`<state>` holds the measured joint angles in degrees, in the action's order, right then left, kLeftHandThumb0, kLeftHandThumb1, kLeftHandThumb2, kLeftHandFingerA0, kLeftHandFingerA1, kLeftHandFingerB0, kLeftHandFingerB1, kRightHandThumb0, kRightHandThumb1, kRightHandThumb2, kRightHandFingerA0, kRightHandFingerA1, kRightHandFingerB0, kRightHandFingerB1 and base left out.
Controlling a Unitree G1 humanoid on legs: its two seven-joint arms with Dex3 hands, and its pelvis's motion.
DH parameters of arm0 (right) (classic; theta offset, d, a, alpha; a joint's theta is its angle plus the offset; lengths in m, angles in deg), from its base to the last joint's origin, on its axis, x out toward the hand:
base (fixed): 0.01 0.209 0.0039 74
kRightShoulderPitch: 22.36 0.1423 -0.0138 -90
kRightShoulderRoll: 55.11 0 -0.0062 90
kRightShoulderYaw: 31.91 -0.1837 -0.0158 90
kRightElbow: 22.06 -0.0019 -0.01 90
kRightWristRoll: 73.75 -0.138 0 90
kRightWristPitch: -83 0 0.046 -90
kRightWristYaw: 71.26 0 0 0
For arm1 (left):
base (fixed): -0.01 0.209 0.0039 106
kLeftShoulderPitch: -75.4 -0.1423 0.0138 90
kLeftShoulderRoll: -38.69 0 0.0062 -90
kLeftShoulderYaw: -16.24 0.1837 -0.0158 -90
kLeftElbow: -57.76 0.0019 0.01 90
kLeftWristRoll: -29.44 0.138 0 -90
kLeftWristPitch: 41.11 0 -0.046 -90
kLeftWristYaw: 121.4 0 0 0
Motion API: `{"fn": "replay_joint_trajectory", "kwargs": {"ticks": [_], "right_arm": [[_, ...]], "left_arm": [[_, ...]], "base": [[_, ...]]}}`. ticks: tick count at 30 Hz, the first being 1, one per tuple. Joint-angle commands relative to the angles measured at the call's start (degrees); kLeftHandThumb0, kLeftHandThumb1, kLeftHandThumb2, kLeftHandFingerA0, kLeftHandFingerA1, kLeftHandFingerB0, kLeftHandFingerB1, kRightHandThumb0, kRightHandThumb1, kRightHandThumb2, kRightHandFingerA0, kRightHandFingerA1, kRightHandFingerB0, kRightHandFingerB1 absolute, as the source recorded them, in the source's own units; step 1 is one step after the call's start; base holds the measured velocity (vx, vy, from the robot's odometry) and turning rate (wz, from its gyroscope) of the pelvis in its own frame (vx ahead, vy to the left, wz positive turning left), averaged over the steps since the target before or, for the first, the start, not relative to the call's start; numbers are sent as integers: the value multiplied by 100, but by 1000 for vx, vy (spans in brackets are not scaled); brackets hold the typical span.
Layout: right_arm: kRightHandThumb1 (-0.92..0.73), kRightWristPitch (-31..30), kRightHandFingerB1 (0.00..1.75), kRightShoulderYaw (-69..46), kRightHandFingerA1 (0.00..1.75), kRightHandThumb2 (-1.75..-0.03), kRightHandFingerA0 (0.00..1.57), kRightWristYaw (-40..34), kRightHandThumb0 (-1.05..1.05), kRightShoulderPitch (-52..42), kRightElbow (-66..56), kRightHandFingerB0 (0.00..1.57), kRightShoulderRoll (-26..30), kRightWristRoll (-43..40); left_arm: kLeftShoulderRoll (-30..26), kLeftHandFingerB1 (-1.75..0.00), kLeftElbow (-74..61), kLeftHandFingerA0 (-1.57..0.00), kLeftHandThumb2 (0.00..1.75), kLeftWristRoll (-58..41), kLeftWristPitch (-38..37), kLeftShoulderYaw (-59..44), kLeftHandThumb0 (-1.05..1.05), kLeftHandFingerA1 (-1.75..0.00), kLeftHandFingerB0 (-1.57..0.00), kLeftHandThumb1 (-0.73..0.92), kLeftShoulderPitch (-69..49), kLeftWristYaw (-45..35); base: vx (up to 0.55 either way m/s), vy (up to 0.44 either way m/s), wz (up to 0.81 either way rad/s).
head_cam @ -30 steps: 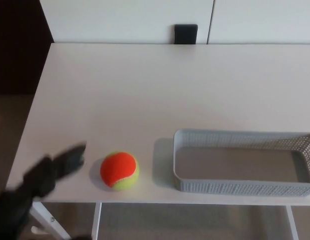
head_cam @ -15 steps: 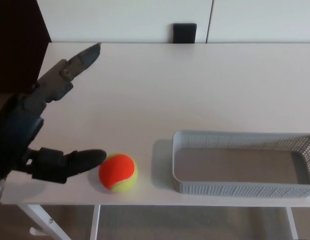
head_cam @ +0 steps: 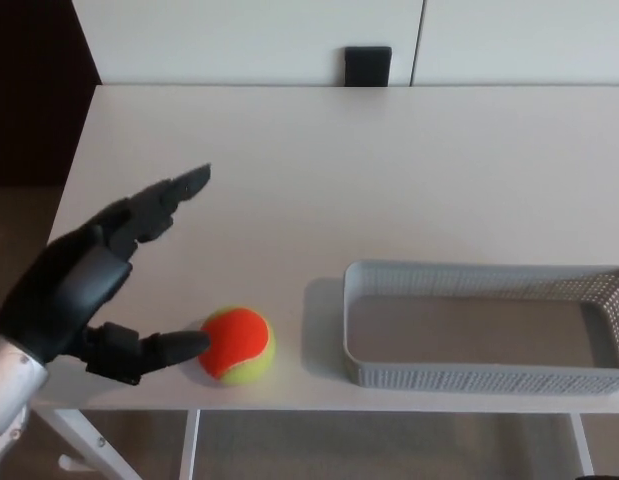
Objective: The robot walk towards a table in front and uses its left hand to pickup a tennis ball on the left side and put it in a container on the right hand side
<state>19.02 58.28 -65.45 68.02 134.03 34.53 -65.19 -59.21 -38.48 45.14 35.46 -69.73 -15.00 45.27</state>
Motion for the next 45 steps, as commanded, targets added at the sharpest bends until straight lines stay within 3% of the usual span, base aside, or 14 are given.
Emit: {"fn": "replay_joint_trajectory", "kwargs": {"ticks": [1,9,10,15,18,20,21,23,29,30,31,35,36,45], "right_arm": [[-61,-34,46,18,65,-58,57,77,-24,-128,40,41,55,-15],[-62,-63,46,-42,64,-58,55,174,-27,-114,86,41,4,-92],[-62,-77,46,-39,64,-58,55,181,-27,-93,78,41,8,-87],[-63,-92,46,-38,63,-58,55,222,-26,-128,35,41,11,-86],[-63,-104,46,-36,64,-58,56,210,-25,-91,24,41,10,-74],[-63,-102,46,-35,63,-58,56,214,-24,-57,17,41,21,-67],[-63,-86,45,-21,63,-58,56,204,-25,-61,12,40,35,-46],[-63,-49,45,-3,64,-58,56,212,-24,-104,0,40,47,-30],[-63,-127,45,15,63,-58,56,202,-25,-2,-3,40,35,-20],[-62,-70,45,30,63,-58,57,140,-26,-34,-19,41,56,13],[-63,-52,46,19,64,-58,56,151,-24,-34,-20,40,58,-2],[-64,-32,46,-16,63,-58,55,204,-23,-44,-26,40,62,-54],[-63,-28,45,-23,63,-58,56,182,-24,-124,-54,41,142,-39],[-63,-18,45,-12,63,-58,56,217,-23,-189,-76,40,158,-23]], "left_arm": [[-64,-9,95,0,85,561,118,171,-70,0,0,38,-201,188],[-35,-10,398,0,83,602,35,370,-68,0,0,39,-200,170],[-21,-21,467,0,61,613,5,388,-77,-9,0,37,-169,196],[37,-21,566,0,58,679,47,452,-71,-9,0,35,-200,290],[92,-11,668,0,78,752,25,467,-62,-4,0,37,-143,418],[132,-16,715,0,77,863,22,488,-58,-11,0,34,-74,514],[171,-22,719,-1,64,908,22,498,-57,-25,0,29,-76,577],[270,-28,676,0,74,989,80,514,-45,-30,0,29,-140,709],[418,-21,697,-6,65,1088,188,529,-42,-37,-7,29,-21,800],[503,-26,677,-4,65,1093,225,559,-41,-46,-6,27,-49,831],[533,-49,700,0,81,1127,228,584,-27,-51,0,25,-31,862],[587,-49,778,-1,81,1260,192,655,-27,-51,0,24,22,970],[691,-31,818,-17,61,1335,200,759,-48,-44,-9,34,-16,1043],[802,-33,956,-17,61,1423,249,965,-49,-39,-11,34,-104,1058]], "base": [[0,0,0],[0,0,0],[0,0,0],[0,0,0],[0,0,0],[0,0,0],[0,0,0],[0,0,0],[0,0,0],[0,0,0],[0,0,0],[0,0,0],[0,0,0],[0,0,0]]}}
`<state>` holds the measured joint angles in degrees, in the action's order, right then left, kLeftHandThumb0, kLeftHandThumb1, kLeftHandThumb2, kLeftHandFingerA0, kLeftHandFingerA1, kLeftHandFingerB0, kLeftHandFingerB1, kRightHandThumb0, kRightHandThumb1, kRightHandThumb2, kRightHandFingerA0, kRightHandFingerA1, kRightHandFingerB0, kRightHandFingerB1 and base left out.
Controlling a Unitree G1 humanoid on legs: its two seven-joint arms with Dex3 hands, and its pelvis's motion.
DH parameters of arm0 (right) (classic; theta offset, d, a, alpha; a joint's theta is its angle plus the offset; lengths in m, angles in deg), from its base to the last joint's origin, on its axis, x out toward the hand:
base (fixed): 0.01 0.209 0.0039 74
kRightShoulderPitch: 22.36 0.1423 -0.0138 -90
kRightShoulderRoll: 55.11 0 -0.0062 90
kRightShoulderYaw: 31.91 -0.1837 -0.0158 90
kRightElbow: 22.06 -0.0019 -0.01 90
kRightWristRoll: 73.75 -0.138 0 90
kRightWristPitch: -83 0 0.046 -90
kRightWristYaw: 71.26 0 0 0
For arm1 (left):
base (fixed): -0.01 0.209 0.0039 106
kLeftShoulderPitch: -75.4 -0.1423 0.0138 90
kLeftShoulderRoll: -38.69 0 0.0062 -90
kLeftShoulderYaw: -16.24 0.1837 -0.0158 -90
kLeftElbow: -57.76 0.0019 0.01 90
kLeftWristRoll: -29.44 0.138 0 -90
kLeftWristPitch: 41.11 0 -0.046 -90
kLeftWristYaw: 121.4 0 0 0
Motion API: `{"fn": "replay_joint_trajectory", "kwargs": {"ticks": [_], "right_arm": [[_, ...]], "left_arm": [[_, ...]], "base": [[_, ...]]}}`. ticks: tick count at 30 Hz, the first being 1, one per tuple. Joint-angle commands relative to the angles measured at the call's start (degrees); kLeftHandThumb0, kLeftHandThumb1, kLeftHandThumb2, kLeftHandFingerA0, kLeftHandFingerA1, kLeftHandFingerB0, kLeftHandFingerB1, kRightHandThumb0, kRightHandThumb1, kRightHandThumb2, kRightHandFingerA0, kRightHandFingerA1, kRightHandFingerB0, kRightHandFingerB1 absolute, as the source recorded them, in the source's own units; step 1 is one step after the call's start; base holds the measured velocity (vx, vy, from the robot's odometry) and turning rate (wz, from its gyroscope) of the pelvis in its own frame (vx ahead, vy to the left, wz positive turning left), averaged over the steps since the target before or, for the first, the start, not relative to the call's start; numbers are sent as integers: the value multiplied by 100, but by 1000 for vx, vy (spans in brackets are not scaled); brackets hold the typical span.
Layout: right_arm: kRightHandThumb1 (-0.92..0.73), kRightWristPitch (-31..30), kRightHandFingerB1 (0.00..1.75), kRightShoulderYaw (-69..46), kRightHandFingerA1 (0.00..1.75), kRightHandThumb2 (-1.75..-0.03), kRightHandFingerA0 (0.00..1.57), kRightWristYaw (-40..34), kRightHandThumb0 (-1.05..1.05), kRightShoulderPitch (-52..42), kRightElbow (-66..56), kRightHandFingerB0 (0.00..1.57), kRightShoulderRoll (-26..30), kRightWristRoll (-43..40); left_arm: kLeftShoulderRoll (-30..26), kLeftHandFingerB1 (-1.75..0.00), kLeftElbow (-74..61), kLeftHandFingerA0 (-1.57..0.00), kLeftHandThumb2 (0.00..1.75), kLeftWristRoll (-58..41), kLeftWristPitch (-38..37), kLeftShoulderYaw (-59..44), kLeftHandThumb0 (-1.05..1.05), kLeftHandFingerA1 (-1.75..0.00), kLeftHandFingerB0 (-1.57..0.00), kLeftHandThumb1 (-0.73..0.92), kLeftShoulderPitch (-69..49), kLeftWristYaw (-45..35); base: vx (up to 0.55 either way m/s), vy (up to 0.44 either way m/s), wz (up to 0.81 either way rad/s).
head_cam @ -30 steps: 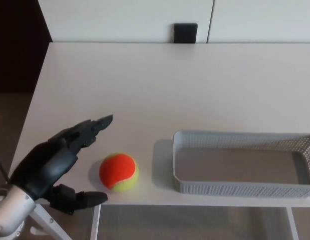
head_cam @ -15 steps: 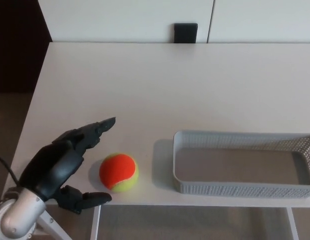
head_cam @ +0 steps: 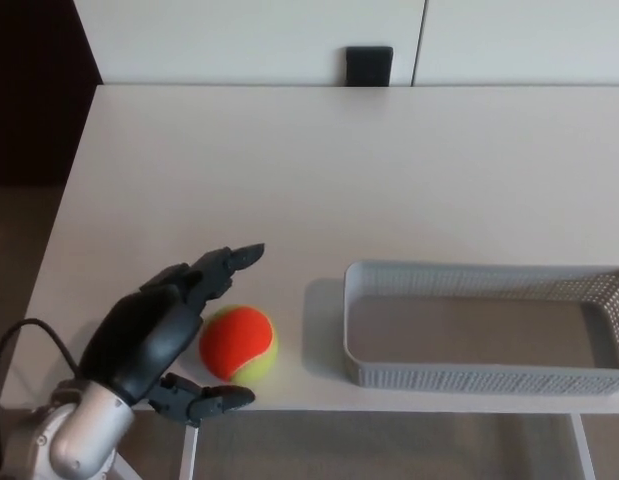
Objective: The robot walk towards a table in front and uses its left hand to pickup a tennis ball on the left side and put it in a container on the right hand side
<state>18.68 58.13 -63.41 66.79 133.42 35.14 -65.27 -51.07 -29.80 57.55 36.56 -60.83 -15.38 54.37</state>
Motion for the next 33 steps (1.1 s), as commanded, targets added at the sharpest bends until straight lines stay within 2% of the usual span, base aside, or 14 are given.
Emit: {"fn": "replay_joint_trajectory", "kwargs": {"ticks": [1,15,17,18,19,20,21,22,23,25,27,28,29,33], "right_arm": [[-63,12,45,0,63,-58,56,-1,-23,-58,1,40,75,-20],[-63,-36,45,-15,64,-58,56,-24,-22,-4,-62,40,38,-43],[-62,-39,45,-11,64,-58,56,-35,-22,11,-51,40,36,-34],[-62,-68,45,-19,63,-58,56,-40,-22,15,-66,41,34,-43],[-62,-81,45,-22,63,-58,56,-41,-22,17,-73,41,33,-46],[-63,-72,45,-25,63,-58,55,-26,-23,27,-67,40,30,-52],[-63,-52,45,-14,62,-58,56,-26,-23,28,-67,40,26,-40],[-63,-41,45,5,62,-58,56,-54,-23,11,-78,40,25,-14],[-63,-51,45,3,62,-58,55,-55,-22,7,-95,40,26,-16],[-63,-73,45,-5,62,-58,55,-47,-22,4,-123,40,27,-28],[-64,-76,46,-28,64,-58,55,4,-22,81,-108,40,18,-64],[-64,-63,46,-39,64,-58,55,17,-22,96,-97,40,14,-80],[-64,-60,46,-24,63,-58,57,-10,-24,102,-102,41,19,-55],[-64,-127,46,-23,62,-58,55,-20,-24,138,-66,40,9,-49]], "left_arm": [[-18,-33,85,-17,61,195,147,83,-49,-39,-11,34,-72,142],[-17,-34,240,-25,64,289,132,172,-49,-46,-11,34,58,256],[-34,-28,217,-39,55,368,269,193,-43,-44,-18,48,86,228],[-63,-38,194,-43,74,441,366,221,-50,-54,-13,45,115,176],[-77,-38,183,-43,74,473,413,235,-50,-54,-13,45,128,156],[-109,-33,208,-87,67,487,426,248,-34,-63,-34,85,164,111],[-162,-39,186,-107,66,539,607,278,-34,-81,-55,89,216,-58],[-173,-39,113,-107,66,570,805,292,-34,-81,-55,89,213,-186],[-171,-44,81,-111,68,596,866,302,-32,-102,-66,84,207,-185],[-171,-44,34,-111,68,624,930,322,-32,-102,-66,84,198,-150],[-166,-63,32,-102,78,668,974,319,-22,-120,-81,70,248,-84],[-164,-63,22,-102,78,684,1013,326,-22,-120,-81,70,262,-90],[-168,-87,0,-95,83,671,1037,323,-22,-126,-77,67,260,-119],[-144,-98,12,-91,90,585,1024,298,-24,-132,-73,68,205,-61]], "base": [[0,0,0],[0,0,0],[0,0,0],[0,0,0],[0,0,0],[0,0,0],[0,0,0],[0,0,0],[0,0,0],[0,0,0],[0,0,0],[0,0,0],[0,0,0],[0,0,0]]}}
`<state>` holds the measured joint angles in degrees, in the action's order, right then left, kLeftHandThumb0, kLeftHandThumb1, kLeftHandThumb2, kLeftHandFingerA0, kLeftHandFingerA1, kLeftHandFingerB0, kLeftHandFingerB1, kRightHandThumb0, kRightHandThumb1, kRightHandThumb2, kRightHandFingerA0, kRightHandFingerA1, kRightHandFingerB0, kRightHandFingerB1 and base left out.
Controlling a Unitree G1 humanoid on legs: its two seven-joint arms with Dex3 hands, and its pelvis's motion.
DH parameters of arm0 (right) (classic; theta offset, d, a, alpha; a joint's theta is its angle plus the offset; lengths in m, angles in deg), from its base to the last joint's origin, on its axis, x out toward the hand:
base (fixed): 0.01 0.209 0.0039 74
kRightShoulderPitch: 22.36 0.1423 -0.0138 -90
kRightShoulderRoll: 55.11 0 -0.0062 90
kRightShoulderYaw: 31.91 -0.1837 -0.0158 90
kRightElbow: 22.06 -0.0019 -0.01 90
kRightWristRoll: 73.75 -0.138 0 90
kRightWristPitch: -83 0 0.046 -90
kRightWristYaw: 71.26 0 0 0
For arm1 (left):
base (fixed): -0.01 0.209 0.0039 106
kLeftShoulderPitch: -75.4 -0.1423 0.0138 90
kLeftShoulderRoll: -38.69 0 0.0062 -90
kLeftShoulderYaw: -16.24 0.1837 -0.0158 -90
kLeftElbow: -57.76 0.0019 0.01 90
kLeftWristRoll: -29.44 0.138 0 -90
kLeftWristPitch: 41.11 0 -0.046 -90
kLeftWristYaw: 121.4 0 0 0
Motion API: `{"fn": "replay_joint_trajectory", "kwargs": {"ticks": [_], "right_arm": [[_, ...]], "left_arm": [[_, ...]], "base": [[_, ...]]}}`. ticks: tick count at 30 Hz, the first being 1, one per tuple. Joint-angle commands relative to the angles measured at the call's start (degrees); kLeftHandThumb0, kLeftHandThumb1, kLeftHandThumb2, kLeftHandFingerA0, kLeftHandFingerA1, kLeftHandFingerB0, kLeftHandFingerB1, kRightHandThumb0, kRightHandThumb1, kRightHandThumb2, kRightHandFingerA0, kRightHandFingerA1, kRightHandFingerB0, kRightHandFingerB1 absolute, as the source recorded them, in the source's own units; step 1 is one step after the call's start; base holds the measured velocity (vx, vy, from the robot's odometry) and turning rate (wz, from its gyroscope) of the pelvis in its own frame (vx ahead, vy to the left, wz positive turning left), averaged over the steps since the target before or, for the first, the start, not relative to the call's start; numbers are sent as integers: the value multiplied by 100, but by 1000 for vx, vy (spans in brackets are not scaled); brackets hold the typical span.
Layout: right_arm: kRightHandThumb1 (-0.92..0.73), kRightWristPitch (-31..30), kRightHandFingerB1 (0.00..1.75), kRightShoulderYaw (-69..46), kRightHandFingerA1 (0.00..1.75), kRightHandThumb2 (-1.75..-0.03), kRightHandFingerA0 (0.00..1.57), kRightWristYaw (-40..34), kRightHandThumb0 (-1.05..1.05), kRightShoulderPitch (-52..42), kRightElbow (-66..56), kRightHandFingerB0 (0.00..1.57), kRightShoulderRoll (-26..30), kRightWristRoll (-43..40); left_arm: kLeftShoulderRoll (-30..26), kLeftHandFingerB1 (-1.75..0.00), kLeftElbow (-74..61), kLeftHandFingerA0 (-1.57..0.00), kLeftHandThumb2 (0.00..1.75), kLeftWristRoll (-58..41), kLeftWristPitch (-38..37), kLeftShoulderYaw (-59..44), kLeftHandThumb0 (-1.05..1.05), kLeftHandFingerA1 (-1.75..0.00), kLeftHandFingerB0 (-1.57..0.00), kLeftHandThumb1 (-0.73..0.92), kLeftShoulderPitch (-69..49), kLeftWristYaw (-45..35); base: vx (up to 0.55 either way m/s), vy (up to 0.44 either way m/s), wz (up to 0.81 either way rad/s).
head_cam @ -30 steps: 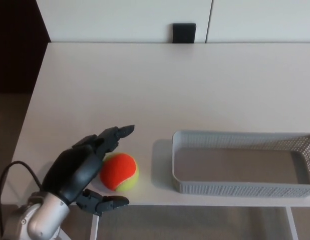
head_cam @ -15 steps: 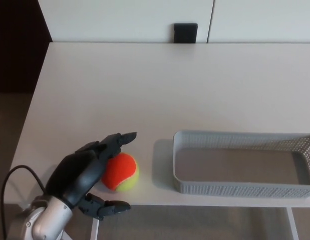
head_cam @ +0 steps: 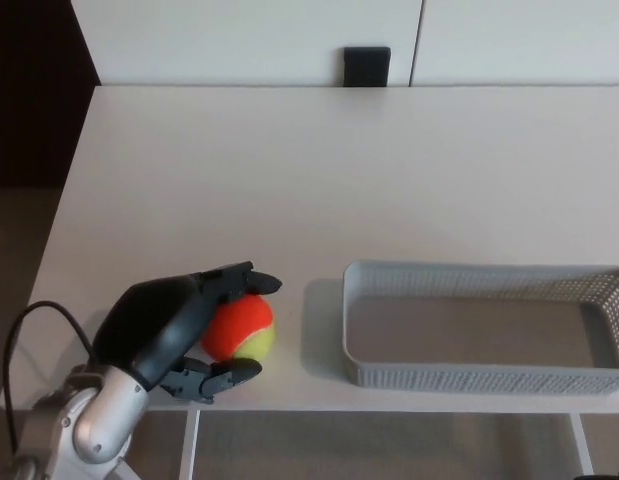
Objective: The robot walk towards a table in front and uses its left hand to pickup a tennis ball on the left side and put it in a container on the right hand side
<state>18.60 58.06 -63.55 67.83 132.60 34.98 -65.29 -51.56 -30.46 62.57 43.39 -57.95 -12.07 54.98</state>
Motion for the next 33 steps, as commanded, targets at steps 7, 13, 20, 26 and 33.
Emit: {"fn": "replay_joint_trajectory", "kwargs": {"ticks": [7,13,20,26,33], "right_arm": [[-64,-119,46,13,62,-58,57,-35,-25,-58,28,41,48,-3],[-64,-143,46,11,63,-58,56,-22,-24,16,29,41,46,-10],[-65,-155,46,40,63,-58,56,-3,-25,66,40,41,69,18],[-65,-253,45,42,62,-58,56,3,-24,81,-4,40,76,9],[-66,-155,46,52,63,-59,56,8,-24,59,28,40,51,1]], "left_arm": [[-96,-106,23,-87,90,44,239,19,-24,-137,-69,69,-315,-8],[-6,-124,-353,-68,84,-204,-34,-217,-32,-174,-60,72,-331,184],[98,-118,-1816,-77,71,-460,147,-567,-21,-175,-58,89,-103,-91],[218,-125,-2342,-73,70,-355,584,-441,-21,-175,-58,92,382,-483],[594,-113,-2237,-81,65,139,1012,236,-15,-165,-70,84,1059,-705]], "base": [[0,0,0],[0,0,0],[0,0,0],[0,0,0],[0,0,0]]}}
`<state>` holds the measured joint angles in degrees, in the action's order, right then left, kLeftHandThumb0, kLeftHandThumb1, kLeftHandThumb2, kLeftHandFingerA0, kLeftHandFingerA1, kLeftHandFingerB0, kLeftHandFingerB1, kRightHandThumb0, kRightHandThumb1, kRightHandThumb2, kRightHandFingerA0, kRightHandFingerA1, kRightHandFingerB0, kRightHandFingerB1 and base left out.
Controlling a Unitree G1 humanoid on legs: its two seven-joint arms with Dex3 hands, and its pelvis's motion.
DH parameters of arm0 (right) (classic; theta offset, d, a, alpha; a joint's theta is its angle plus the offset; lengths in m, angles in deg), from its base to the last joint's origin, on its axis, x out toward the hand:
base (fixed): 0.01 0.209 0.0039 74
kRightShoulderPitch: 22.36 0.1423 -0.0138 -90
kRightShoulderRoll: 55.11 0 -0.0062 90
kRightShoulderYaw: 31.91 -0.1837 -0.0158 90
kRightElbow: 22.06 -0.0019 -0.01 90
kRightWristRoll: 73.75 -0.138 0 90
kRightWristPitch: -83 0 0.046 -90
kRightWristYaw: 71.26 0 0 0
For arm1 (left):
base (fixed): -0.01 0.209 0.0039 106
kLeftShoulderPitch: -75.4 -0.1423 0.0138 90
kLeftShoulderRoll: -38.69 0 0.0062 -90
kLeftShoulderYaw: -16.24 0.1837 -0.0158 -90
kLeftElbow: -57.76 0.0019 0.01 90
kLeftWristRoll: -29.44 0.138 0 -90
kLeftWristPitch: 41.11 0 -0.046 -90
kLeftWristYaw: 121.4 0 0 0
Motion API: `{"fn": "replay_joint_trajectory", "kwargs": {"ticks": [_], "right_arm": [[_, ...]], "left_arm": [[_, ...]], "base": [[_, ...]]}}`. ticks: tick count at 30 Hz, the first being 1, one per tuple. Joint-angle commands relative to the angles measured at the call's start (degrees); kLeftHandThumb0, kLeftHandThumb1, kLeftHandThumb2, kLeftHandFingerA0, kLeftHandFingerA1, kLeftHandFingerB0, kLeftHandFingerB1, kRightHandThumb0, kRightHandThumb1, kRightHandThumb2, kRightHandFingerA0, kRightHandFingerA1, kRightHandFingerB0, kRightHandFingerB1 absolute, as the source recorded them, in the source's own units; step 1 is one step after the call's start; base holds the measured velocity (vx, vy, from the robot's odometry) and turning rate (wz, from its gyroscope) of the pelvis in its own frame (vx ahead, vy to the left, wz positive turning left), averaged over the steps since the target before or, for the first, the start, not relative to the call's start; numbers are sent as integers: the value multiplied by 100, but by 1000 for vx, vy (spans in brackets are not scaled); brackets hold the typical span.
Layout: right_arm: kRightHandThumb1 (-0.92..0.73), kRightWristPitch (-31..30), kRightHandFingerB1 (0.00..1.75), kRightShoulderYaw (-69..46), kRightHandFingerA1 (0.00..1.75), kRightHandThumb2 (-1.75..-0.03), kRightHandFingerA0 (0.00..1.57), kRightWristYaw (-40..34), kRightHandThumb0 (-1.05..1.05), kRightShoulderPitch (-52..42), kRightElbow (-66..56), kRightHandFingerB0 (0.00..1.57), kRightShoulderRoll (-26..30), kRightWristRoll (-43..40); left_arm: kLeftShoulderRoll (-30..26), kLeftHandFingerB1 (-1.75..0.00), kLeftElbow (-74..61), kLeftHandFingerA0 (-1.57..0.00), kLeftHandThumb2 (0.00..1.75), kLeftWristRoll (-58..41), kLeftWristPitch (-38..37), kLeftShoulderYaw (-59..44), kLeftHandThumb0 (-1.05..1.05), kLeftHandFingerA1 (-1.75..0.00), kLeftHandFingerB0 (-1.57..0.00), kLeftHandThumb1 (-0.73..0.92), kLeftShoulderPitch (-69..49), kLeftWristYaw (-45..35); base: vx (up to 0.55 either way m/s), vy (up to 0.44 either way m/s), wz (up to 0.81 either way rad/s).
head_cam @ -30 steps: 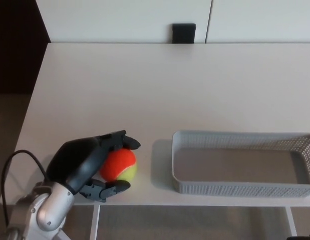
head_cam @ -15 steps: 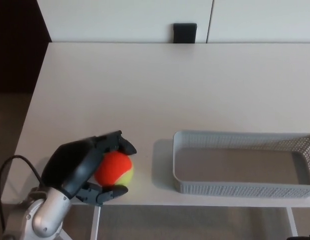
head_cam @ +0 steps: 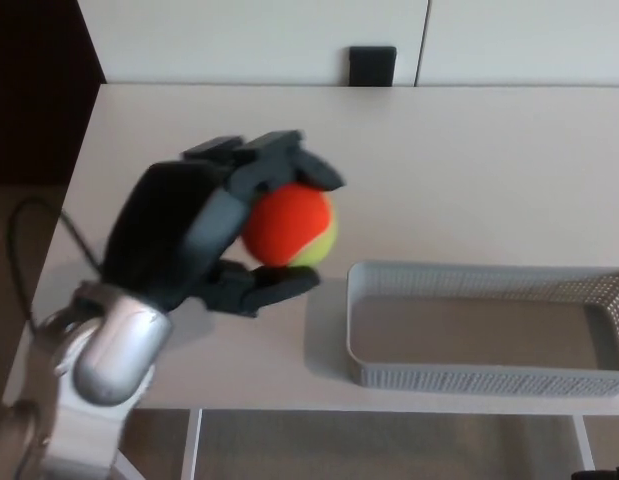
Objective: The robot walk towards a table in front and uses its left hand to pickup a tennis ball on the left side and put it in a container on the right hand side
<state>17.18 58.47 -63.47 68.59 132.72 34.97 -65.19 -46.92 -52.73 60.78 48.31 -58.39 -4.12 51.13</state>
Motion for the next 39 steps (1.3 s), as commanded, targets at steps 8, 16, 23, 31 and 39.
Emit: {"fn": "replay_joint_trajectory", "kwargs": {"ticks": [8,16,23,31,39], "right_arm": [[-65,-90,46,4,65,-58,56,87,-23,59,-40,39,40,-79],[-65,-51,46,90,64,-59,57,55,-24,-16,-114,40,87,1],[-66,-164,46,112,64,-59,58,52,-24,-7,-174,41,85,-19],[-66,-197,46,170,65,-59,59,97,-25,-19,-265,40,140,36],[-65,-272,46,217,65,-59,58,114,-23,24,-328,41,167,67]], "left_arm": [[498,-113,627,-85,69,642,512,958,-17,-164,-76,80,659,-155],[883,-116,1321,-87,72,987,495,1464,-24,-168,-74,80,757,170],[1088,-140,1771,-86,84,1049,367,1595,-22,-171,-71,75,726,480],[1047,-2,1556,0,91,1537,1288,1777,-91,0,0,52,622,-129],[954,0,1236,0,63,1570,1535,1776,-103,0,0,66,542,-408]], "base": [[0,0,0],[0,0,0],[0,0,0],[0,0,0],[0,0,0]]}}
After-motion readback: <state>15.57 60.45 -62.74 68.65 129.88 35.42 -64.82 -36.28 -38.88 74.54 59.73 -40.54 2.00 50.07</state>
